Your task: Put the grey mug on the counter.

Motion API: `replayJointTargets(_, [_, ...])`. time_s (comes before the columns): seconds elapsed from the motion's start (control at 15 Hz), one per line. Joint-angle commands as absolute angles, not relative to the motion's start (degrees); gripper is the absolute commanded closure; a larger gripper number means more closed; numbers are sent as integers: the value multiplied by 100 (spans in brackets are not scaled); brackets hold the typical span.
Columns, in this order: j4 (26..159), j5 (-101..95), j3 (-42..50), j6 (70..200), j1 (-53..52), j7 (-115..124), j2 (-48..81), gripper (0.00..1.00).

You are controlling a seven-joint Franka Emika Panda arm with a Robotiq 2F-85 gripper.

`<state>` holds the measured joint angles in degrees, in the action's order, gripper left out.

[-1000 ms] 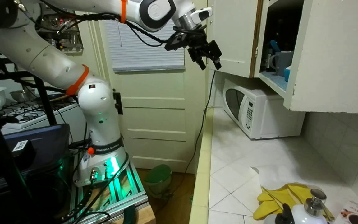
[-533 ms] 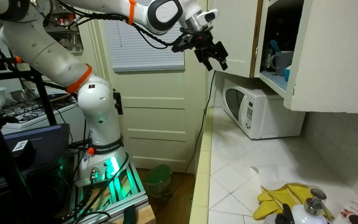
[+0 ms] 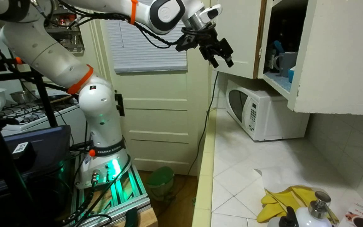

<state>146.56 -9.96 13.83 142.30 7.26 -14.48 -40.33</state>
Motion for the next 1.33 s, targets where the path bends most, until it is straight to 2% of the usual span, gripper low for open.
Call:
replayJointTargets(0.0, [14648,-945,1340,14222,769,-1485,-4025,0])
replayJointTargets(0.87, [14648,-946,1334,14222,769,-1485,-4025,0])
replayJointTargets(1.27, [13981,-577,1406,15331,650,-1123,-3036,0])
